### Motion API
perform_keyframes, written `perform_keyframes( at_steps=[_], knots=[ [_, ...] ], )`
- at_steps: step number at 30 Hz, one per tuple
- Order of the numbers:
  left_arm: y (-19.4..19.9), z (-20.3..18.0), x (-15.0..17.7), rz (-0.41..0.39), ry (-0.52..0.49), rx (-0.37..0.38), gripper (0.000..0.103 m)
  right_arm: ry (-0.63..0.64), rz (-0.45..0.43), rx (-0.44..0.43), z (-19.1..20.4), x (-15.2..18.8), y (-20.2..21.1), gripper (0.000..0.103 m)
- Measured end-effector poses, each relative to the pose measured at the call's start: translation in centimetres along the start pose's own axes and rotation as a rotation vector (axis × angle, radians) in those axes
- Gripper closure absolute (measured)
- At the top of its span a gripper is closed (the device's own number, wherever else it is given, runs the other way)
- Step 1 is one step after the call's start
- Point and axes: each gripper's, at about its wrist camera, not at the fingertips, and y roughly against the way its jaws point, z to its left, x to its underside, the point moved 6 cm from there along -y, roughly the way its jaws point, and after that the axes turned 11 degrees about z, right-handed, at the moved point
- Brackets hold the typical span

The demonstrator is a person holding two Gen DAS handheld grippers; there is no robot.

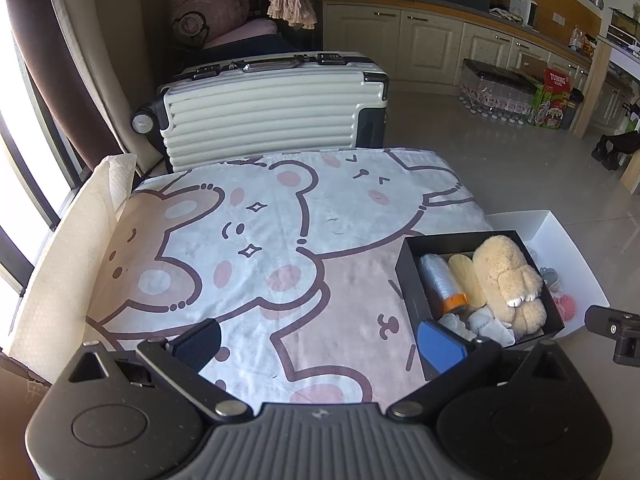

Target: Organize objects

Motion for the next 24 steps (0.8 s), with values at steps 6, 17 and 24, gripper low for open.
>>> perform_keyframes(
  at_steps=[6, 17, 24],
  knots=[
    [0.00, 0.03, 0.03, -0.001, 0.001, 0.002, 0.000, 0.005, 0.000, 0.001, 0.05, 0.10, -0.05, 0.000],
    [-0.04, -0.05, 0.15, -0.004, -0.002, 0.003, 0.000, 0.007, -0.001, 0.001, 0.08, 0.08, -0.03, 0.000],
    [-0.09, -0.26, 0.23, -0.004, -0.004, 0.011, 0.000, 0.007, -0.001, 0.002, 0.10, 0.07, -0.01, 0.000]
  ],
)
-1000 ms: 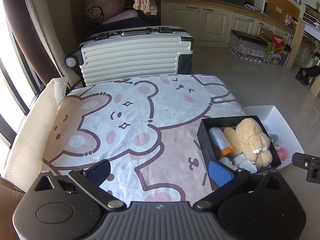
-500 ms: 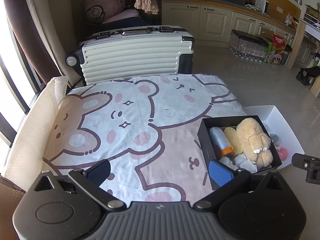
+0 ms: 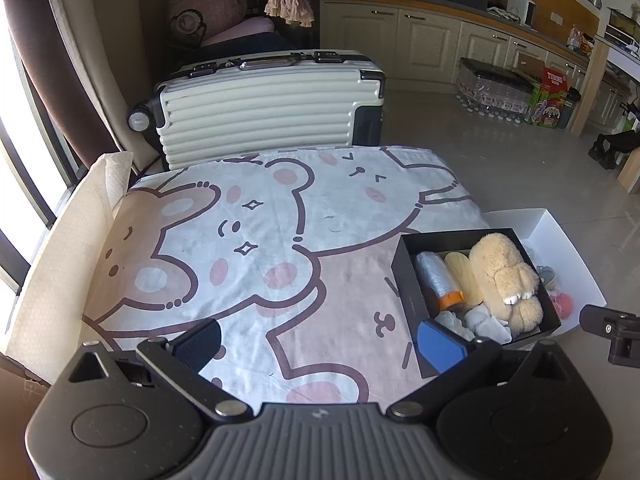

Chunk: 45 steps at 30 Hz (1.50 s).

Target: Organize objects

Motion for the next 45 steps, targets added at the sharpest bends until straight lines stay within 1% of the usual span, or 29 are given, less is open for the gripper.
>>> perform_keyframes(
  at_steps=[45],
  knots=[
    [-0.18, 0.12, 0.09, 0.004, -0.009, 0.003, 0.000, 0.004, 0.000, 0.002, 0.02, -0.11, 0.07, 0.000]
  ],
)
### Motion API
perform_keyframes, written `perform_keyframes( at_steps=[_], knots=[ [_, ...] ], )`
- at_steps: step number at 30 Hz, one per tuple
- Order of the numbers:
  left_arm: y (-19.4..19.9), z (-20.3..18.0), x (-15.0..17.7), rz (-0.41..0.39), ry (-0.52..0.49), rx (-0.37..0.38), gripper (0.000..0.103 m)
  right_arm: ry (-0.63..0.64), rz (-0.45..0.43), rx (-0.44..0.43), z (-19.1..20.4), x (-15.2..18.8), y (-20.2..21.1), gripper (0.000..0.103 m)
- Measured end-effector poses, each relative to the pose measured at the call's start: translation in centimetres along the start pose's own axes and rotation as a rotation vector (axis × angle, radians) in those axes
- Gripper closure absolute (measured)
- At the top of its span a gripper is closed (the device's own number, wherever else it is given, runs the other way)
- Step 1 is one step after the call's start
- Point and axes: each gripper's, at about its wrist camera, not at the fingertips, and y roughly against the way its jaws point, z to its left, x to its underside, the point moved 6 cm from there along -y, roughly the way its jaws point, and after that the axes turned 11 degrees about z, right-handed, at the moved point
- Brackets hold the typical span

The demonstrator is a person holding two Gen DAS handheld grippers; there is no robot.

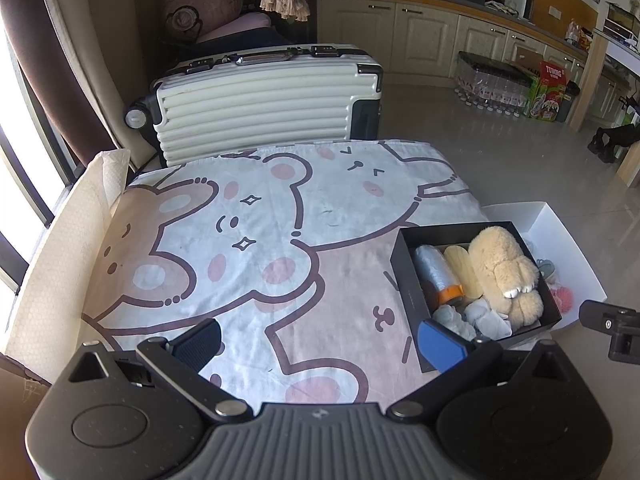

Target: Organize objects

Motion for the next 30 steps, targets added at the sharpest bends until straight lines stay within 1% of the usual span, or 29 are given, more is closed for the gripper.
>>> perform_keyframes(
  at_steps=[30],
  knots=[
    [-0.06, -0.29, 0.36, 0.001, -0.013, 0.012, 0.000, 0.002, 0.001, 0.000, 0.02, -0.07, 0.03, 0.000]
  ],
)
